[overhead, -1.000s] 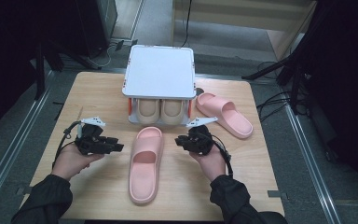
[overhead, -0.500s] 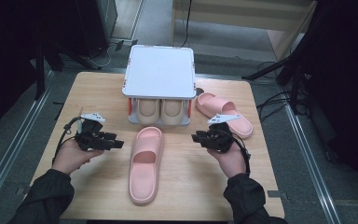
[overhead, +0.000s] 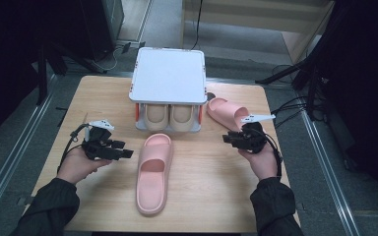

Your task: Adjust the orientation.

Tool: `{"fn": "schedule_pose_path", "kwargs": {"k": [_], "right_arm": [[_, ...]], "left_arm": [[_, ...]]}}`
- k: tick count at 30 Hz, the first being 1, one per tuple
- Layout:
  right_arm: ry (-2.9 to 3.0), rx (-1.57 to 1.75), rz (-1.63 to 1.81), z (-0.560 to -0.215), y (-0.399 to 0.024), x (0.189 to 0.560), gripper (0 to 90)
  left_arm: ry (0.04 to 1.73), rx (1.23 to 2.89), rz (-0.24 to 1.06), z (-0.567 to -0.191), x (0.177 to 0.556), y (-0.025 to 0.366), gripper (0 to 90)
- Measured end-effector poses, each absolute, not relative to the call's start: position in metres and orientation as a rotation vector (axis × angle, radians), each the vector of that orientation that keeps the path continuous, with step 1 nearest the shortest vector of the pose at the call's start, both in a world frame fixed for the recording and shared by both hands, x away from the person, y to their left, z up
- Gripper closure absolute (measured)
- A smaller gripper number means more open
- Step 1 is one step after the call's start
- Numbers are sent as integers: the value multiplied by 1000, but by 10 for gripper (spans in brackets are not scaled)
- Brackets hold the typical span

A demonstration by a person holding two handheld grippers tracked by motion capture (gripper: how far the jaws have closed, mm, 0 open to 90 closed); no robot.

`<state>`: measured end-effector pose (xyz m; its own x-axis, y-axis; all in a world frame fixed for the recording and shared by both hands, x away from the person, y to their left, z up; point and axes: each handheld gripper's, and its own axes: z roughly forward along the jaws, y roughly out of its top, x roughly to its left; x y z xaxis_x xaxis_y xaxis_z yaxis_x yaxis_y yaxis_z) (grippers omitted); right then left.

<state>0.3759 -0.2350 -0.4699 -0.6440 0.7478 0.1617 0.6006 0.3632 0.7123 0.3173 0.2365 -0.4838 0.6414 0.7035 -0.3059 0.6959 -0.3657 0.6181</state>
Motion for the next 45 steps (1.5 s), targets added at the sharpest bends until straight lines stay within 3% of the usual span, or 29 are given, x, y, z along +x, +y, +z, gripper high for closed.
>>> {"fn": "schedule_pose_path", "kwargs": {"k": [14,26,34,45], "right_arm": [[2354,1331,1118,-478,-267,414,635],[2347,1342,1001,-494,-256,449,604],[2366,1389,1006,-504,-251,466,675],[2369,1359,968,-490,-241,463,860]], "left_arm": [[1076,2110,10,-483,303,237,385],[1109,2100,28,-484,291,241,379],[1134,2088,31,-486,285,245,379],[1158,2058,24,-486,285,255,382]]}}
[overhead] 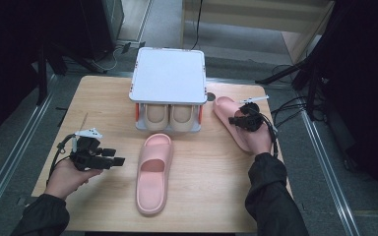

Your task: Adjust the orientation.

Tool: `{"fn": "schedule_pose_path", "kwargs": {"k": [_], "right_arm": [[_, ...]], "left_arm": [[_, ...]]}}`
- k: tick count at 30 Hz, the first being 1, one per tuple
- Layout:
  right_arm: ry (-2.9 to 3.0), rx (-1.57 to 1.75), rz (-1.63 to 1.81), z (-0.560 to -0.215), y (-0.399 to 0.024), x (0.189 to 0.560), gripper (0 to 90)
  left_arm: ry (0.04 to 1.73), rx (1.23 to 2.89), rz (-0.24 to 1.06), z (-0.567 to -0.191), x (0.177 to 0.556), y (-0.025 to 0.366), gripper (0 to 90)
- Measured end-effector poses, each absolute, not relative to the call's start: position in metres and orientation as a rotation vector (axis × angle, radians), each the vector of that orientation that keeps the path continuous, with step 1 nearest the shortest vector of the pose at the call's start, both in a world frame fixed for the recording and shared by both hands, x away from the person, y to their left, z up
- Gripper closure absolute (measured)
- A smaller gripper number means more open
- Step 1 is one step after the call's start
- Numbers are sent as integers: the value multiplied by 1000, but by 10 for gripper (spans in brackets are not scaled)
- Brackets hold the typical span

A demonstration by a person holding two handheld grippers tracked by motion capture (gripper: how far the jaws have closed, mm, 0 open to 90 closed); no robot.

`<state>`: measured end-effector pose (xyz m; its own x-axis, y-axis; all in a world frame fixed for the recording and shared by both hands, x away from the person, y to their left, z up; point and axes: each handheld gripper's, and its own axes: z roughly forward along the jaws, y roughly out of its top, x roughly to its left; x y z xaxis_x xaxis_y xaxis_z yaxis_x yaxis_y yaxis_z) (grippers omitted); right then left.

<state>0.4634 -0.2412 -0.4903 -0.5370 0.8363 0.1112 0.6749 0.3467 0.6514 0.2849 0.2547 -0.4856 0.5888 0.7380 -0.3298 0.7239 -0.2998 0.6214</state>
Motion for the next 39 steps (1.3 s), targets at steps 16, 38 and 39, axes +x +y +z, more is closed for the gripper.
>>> {"fn": "schedule_pose_path", "kwargs": {"k": [16,38,39], "right_arm": [[2295,1371,992,-455,-247,428,861],[2394,1289,1037,-445,-207,330,854],[2400,1289,1037,-446,-205,328,854]], "left_arm": [[1141,2066,24,-484,291,253,366],[1043,2093,25,-479,305,233,437],[1034,2088,17,-478,306,232,475]]}}
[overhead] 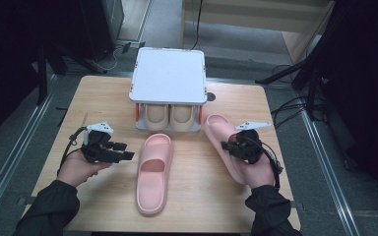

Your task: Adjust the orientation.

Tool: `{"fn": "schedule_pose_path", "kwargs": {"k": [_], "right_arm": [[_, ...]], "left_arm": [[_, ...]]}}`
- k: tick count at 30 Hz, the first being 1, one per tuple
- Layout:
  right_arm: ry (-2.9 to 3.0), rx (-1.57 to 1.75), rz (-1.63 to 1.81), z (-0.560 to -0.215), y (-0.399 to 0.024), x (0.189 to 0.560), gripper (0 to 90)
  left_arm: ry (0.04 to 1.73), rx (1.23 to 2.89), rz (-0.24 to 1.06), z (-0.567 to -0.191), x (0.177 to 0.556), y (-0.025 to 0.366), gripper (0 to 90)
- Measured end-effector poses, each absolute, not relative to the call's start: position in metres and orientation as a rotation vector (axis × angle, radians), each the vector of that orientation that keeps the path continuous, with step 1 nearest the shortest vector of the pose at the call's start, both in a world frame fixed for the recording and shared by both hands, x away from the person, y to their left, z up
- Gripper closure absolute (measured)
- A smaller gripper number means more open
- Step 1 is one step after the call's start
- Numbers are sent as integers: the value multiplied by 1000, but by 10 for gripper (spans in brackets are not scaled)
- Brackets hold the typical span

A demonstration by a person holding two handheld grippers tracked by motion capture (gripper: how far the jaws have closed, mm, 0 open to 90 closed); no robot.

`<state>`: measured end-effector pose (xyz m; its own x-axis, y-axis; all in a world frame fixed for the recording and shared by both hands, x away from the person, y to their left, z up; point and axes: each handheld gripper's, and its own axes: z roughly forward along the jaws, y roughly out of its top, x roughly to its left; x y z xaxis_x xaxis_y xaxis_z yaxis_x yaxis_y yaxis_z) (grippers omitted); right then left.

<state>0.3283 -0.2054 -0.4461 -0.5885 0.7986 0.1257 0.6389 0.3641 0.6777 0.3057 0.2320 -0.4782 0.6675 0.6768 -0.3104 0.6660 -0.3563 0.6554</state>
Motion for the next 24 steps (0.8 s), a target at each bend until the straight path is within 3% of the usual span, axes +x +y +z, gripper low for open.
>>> {"fn": "schedule_pose_path", "kwargs": {"k": [4,24], "right_arm": [[2432,1276,1024,-450,-194,319,854],[2551,1215,951,-477,-142,304,854]], "left_arm": [[995,2082,33,-476,306,228,543],[1006,2084,36,-478,314,223,533]]}}
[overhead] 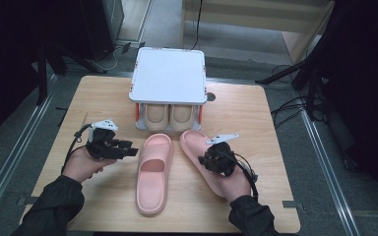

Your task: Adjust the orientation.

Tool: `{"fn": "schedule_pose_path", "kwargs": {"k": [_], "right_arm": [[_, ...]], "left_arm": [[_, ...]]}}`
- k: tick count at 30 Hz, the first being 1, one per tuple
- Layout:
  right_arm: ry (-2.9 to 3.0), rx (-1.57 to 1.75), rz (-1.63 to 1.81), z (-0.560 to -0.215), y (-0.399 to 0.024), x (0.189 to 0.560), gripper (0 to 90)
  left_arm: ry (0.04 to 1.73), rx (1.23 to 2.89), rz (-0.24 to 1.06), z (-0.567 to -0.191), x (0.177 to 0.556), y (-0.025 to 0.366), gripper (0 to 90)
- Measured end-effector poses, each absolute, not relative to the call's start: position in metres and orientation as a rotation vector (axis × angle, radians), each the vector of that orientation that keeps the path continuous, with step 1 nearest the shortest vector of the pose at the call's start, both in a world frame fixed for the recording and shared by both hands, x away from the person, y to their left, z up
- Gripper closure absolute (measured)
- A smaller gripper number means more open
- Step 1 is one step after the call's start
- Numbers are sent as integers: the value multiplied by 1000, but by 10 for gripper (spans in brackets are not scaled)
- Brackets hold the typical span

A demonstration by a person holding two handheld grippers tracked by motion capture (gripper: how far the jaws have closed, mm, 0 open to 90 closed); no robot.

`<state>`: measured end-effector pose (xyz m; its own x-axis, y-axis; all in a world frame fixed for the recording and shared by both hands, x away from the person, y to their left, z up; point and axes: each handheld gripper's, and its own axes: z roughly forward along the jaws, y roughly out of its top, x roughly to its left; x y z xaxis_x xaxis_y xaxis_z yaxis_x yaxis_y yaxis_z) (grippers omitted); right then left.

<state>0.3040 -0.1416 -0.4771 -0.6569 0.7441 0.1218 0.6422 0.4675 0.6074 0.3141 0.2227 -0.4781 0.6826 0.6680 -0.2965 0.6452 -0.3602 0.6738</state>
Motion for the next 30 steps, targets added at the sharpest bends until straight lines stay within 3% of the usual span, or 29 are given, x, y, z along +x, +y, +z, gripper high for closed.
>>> {"fn": "schedule_pose_path", "kwargs": {"k": [17,26,30], "right_arm": [[2595,1142,880,-492,-109,296,828],[2612,1136,1023,-482,-116,297,678],[2613,1086,1062,-465,-134,289,729]], "left_arm": [[1008,2111,24,-481,315,221,521],[1002,2122,26,-482,315,217,519],[1020,2095,32,-480,313,224,564]]}}
